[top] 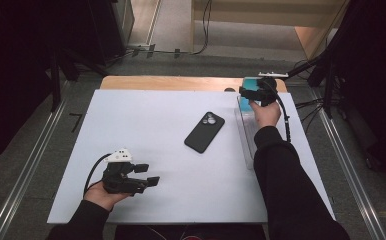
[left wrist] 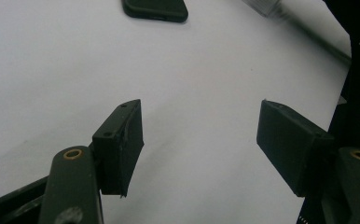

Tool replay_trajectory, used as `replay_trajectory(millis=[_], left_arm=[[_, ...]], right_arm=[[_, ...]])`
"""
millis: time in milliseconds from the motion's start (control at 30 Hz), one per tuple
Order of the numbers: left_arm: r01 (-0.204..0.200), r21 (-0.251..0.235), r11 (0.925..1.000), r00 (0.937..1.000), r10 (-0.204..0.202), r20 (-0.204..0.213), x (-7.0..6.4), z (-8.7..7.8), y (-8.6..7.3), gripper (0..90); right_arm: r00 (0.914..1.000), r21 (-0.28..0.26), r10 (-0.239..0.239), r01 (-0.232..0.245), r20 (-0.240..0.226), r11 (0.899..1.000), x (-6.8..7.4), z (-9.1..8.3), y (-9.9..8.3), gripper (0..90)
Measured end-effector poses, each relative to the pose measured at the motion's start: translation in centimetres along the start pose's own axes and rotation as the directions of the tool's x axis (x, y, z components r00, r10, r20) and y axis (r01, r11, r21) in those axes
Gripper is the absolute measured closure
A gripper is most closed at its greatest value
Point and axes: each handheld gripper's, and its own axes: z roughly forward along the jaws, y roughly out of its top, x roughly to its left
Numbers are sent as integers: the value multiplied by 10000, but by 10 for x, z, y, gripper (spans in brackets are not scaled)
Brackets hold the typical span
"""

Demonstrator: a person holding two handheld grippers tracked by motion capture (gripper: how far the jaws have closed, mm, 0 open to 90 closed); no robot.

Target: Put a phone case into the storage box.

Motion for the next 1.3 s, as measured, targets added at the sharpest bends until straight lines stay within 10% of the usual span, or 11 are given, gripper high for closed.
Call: replay_trajectory(millis=[700,1300], left_arm=[[20,-2,10000,10000,-20,-41,0,0,0,319],[116,-171,9998,9998,-118,-131,0,-1,2,319]], right_arm=[[9994,186,163,-157,-313,9997,-2,0,-1,59],[9953,455,253,-212,-936,9987,-3,-41,11,7]])
